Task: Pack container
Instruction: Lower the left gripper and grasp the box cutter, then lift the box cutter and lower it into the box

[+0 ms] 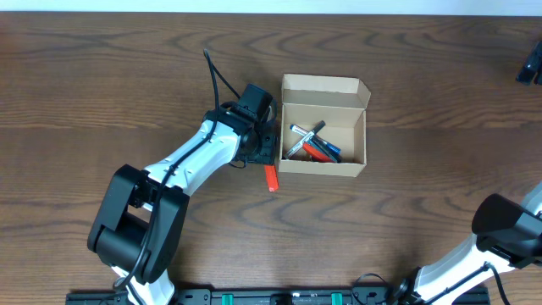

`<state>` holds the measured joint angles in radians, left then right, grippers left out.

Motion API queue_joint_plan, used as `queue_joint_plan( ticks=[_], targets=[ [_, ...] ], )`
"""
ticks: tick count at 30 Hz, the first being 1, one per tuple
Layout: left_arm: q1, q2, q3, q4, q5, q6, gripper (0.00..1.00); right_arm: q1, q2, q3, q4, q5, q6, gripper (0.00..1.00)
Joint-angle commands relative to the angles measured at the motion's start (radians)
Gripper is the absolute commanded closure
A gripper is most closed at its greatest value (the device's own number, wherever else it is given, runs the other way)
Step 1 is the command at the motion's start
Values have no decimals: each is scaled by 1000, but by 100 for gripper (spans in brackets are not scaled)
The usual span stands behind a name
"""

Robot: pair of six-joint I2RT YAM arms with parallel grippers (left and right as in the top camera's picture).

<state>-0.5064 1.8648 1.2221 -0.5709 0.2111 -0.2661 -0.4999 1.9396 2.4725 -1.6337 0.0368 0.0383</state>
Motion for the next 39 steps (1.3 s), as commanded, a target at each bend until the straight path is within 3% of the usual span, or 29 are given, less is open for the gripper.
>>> queue_joint_plan(
  ticks=[1,17,25,31,34,37,39],
  targets=[
    [-12,37,15,2,10,-19,39,-3,-24,13,-1,0,10,1],
    [-72,127,31,44,15,-56,40,-3,-24,13,-1,0,10,1],
    [-72,127,31,-3,-36,-56,61,-3,-24,13,-1,0,10,1],
    [-72,127,31,-29,-65,-55,84,-3,-24,13,-1,0,10,1],
    [-72,127,31,-31,-70,-55,83,-3,-24,13,-1,0,10,1],
    [-72,127,31,-31,-73,-55,71,-3,-24,13,-1,0,10,1],
    [-72,127,31,-31,-73,-48,71,-3,-24,13,-1,0,10,1]
  ],
)
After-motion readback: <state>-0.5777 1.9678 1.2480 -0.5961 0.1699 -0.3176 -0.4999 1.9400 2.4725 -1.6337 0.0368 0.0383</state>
